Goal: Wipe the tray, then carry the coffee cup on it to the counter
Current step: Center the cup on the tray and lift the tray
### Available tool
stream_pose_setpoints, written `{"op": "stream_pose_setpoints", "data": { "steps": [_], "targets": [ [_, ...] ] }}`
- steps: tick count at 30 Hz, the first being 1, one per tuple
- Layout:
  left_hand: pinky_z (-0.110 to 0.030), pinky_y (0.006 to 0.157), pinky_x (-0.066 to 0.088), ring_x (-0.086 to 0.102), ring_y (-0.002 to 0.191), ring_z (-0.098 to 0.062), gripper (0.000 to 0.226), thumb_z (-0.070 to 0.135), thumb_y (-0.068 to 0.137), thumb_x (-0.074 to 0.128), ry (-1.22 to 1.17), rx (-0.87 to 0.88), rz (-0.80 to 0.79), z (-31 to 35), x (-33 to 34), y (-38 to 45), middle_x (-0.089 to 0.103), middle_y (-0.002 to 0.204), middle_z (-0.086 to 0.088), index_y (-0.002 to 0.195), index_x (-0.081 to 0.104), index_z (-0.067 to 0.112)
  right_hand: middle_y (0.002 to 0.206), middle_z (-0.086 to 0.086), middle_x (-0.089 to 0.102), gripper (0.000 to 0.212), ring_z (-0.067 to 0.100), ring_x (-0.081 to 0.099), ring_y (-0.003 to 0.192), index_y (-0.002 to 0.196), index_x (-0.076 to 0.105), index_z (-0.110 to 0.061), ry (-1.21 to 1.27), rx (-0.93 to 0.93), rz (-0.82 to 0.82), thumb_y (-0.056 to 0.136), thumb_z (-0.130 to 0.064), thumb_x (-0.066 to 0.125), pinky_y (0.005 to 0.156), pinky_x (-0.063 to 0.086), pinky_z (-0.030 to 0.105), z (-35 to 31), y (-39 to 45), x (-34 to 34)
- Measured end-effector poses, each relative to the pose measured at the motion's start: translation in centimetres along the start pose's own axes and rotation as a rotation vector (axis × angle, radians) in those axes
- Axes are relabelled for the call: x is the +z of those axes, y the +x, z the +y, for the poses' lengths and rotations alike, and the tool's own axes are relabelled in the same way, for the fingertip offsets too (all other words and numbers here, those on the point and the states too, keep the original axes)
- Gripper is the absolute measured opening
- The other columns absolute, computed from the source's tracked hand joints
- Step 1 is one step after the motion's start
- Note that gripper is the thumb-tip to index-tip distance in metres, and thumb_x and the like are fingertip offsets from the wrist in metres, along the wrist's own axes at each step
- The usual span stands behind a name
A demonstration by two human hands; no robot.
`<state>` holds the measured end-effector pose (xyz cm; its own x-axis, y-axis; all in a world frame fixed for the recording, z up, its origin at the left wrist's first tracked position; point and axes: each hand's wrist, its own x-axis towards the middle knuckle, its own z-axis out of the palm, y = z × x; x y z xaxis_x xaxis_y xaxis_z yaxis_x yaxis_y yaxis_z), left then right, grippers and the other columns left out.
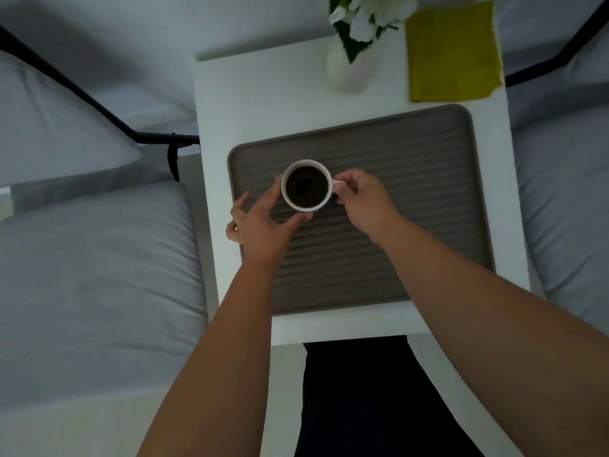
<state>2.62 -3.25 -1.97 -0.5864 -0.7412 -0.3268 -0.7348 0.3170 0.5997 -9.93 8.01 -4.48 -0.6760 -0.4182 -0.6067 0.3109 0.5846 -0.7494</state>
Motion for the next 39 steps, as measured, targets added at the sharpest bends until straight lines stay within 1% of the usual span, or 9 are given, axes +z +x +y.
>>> {"op": "stream_pose_setpoints", "data": {
  "steps": [5, 12, 18, 21, 24, 27, 29, 33, 39],
  "targets": [
    [-0.029, 0.098, 0.011, 0.019, 0.14, -0.015, 0.072, 0.048, 0.064, 0.081, -0.032, 0.024, -0.011, 1.7, 3.1, -2.7, 0.006, 0.102, 0.045, 0.13, 0.052, 0.043, 0.1, 0.0, 0.066, 0.012, 0.014, 0.062, 0.092, 0.099, 0.061, -0.023, 0.034, 0.015, 0.089, 0.095, -0.021, 0.05, 0.09, 0.052, 0.039, 2.5, -1.8, -3.1],
    [-0.033, 0.099, 0.008, 0.017, 0.139, -0.01, 0.074, 0.054, 0.064, 0.078, -0.027, 0.019, -0.067, 2.4, 6.1, -5.0, 0.01, 0.102, 0.051, 0.131, 0.047, 0.05, 0.098, -0.001, 0.067, 0.013, 0.011, 0.062, 0.084, 0.102, 0.061, -0.024, 0.067, 0.025, 0.149, 0.095, -0.023, 0.05, 0.087, 0.054, 0.039, 5.4, -3.4, -5.4],
    [-0.038, 0.101, 0.011, 0.012, 0.14, -0.012, 0.082, 0.064, 0.066, 0.07, 0.094, 0.047, -0.1, 1.4, 5.9, -4.7, 0.031, 0.135, 0.041, 0.138, 0.034, 0.053, 0.105, -0.008, 0.066, 0.018, 0.011, 0.061, 0.1, 0.107, 0.061, -0.029, 0.083, -0.053, 0.18, 0.094, -0.024, 0.051, 0.096, 0.049, 0.036, 6.1, -3.5, -6.1],
    [-0.051, 0.105, 0.014, 0.014, 0.141, -0.018, 0.082, 0.065, 0.069, 0.067, 0.138, -0.05, 0.006, -0.9, 3.5, -3.9, 0.027, 0.151, 0.025, 0.141, 0.03, 0.05, 0.125, 0.006, 0.057, 0.032, 0.017, 0.051, 0.116, 0.124, 0.057, -0.018, -0.021, -0.099, 0.447, 0.095, -0.024, 0.045, 0.103, 0.037, 0.027, 7.0, -3.3, -8.8],
    [-0.057, 0.108, 0.019, 0.023, 0.14, -0.026, 0.07, 0.055, 0.08, 0.064, 0.116, -0.186, 0.182, -4.6, 1.2, -3.2, 0.028, 0.154, 0.009, 0.142, 0.036, 0.038, 0.125, 0.017, 0.053, 0.038, 0.028, 0.048, 0.117, 0.125, 0.055, -0.013, -0.218, -0.02, 0.775, 0.091, -0.023, 0.042, 0.104, 0.03, 0.033, 8.8, -3.0, -12.0],
    [-0.047, 0.108, 0.034, 0.043, 0.128, -0.027, 0.056, 0.042, 0.091, 0.056, -0.009, -0.245, 0.303, -7.5, 0.6, -3.0, 0.042, 0.14, -0.007, 0.142, 0.041, 0.023, 0.123, 0.026, 0.052, 0.045, 0.038, 0.048, 0.115, 0.127, 0.055, -0.006, -0.33, 0.045, 0.802, 0.091, -0.028, 0.039, 0.104, 0.027, 0.033, 11.4, -3.0, -13.4],
    [-0.031, 0.097, 0.042, 0.053, 0.11, -0.02, 0.047, 0.033, 0.096, 0.049, -0.115, -0.286, 0.295, -7.8, 0.8, -3.0, 0.047, 0.124, -0.003, 0.141, 0.043, 0.019, 0.122, 0.028, 0.049, 0.044, 0.038, 0.051, 0.111, 0.129, 0.056, -0.005, -0.36, 0.003, 0.744, 0.093, -0.027, 0.04, 0.103, 0.033, 0.032, 12.6, -3.4, -13.6],
    [-0.016, 0.088, 0.033, 0.049, 0.095, -0.011, 0.04, 0.027, 0.101, 0.039, -0.121, -0.27, 0.323, -7.2, 1.6, -2.8, 0.046, 0.105, 0.0, 0.14, 0.046, 0.021, 0.124, 0.022, 0.048, 0.039, 0.031, 0.054, 0.109, 0.136, 0.048, -0.012, -0.341, -0.015, 0.687, 0.099, -0.019, 0.042, 0.101, 0.035, 0.024, 13.1, -4.1, -13.1],
    [-0.008, 0.086, 0.033, 0.049, 0.089, -0.01, 0.038, 0.024, 0.102, 0.037, -0.127, -0.275, 0.306, -7.0, 1.2, -2.2, 0.045, 0.1, 0.0, 0.139, 0.046, 0.025, 0.12, 0.024, 0.051, 0.038, 0.033, 0.053, 0.108, 0.136, 0.049, -0.011, -0.348, -0.041, 0.728, 0.099, -0.014, 0.04, 0.098, 0.032, 0.018, 13.3, -4.4, -12.8]
  ]
}}
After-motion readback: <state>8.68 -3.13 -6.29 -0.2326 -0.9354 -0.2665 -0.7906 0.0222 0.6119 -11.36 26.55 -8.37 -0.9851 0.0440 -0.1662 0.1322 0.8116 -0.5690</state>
